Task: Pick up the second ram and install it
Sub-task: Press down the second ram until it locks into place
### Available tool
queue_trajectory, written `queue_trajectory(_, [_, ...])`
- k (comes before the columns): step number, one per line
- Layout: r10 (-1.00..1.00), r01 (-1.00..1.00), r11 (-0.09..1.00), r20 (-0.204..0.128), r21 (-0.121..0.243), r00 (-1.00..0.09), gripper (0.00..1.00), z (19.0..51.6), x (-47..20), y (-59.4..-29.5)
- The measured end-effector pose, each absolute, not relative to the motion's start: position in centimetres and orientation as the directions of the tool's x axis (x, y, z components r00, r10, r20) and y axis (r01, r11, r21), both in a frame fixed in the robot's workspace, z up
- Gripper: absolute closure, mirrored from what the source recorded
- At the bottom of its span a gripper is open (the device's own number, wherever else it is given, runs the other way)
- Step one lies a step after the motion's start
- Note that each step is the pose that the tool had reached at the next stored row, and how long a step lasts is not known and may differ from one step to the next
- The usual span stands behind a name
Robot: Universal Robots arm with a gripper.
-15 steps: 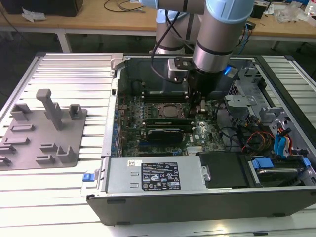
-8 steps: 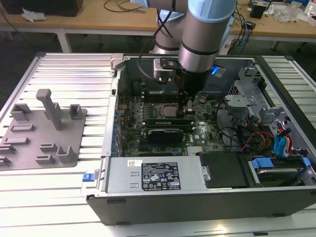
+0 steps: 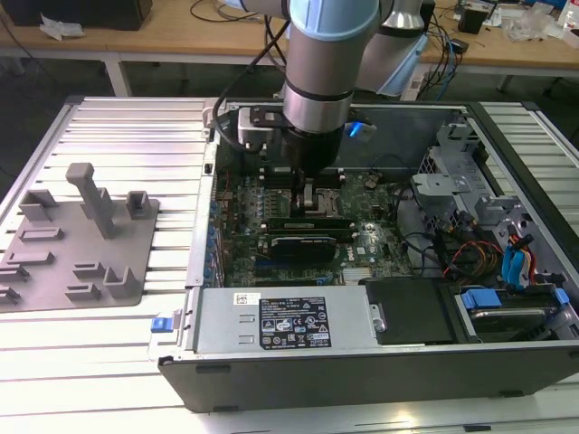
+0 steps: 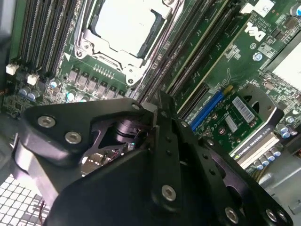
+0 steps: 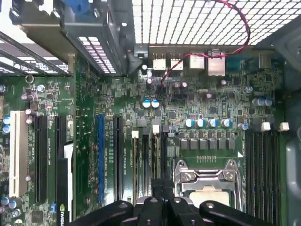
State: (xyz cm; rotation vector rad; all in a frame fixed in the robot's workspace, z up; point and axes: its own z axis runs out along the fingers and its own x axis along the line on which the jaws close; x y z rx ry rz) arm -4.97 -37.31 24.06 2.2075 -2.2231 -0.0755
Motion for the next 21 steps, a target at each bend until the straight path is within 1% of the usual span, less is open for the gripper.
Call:
queue_trajectory(8, [-1.0, -0.999, 0.007, -0.028, 0.04, -0.008, 0.92, 23.0, -5.0, -37.3])
queue_trajectory(17, [-1.0, -0.999, 0.007, -0.028, 0.04, -0.008, 0.92, 22.8, -5.0, -37.3])
queue_trajectory(19, [-1.0, -0.999, 0.007, -0.029, 0.039, -0.008, 0.92, 23.5, -5.0, -37.3])
queue_trajectory(21, [-1.0, -0.999, 0.007, -0.029, 0.039, -0.008, 0.92, 25.2, -5.0, -37.3])
